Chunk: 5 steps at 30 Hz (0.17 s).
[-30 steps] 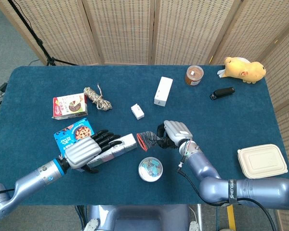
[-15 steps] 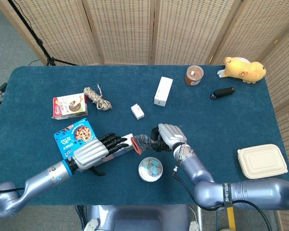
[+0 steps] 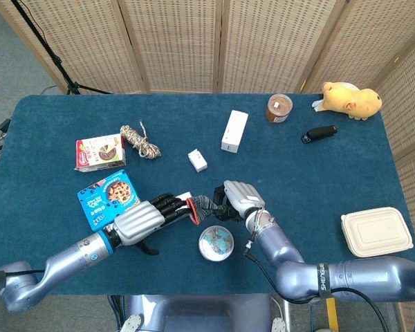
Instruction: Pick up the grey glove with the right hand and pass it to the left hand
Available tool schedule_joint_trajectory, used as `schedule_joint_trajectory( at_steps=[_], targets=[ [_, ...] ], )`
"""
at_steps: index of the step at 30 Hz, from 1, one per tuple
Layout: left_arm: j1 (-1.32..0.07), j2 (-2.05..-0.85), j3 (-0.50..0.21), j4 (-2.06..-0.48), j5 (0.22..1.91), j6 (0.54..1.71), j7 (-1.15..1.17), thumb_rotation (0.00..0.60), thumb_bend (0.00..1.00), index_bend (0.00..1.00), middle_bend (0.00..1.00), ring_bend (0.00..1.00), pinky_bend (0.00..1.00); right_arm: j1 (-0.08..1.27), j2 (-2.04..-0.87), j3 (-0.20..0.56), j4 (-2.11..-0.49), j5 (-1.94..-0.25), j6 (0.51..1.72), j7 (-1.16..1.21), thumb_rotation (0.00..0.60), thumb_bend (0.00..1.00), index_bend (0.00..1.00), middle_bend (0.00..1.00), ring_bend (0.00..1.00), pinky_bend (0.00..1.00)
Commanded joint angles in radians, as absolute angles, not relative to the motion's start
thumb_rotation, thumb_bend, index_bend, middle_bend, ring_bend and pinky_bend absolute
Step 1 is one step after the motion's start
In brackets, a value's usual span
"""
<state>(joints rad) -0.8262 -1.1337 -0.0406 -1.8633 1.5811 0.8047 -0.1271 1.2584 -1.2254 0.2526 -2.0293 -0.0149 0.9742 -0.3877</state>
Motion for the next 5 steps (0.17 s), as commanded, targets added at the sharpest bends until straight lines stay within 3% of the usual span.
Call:
schedule_joint_trajectory(
  at_steps=[1, 5],
  targets=[
    [-0.832, -1.131, -0.042, -1.874, 1.564, 0.792, -0.103, 0.600, 0.00, 0.03, 0.00, 0.00, 0.00, 1.257, -1.225, 0.253, -2.030, -0.014, 0.972, -0.389, 0.600, 0.66, 0.59, 0.50, 0.49, 0.61],
    [-0.838, -1.128, -0.047, -1.890, 1.534, 0.779, -0.067, 0.600, 0.00, 0.03, 0.00, 0.00, 0.00, 1.257, -1.226, 0.254, -2.031, -0.013, 0.974, -0.393, 0.600, 0.66, 0.59, 0.50, 0.49, 0.61]
  ],
)
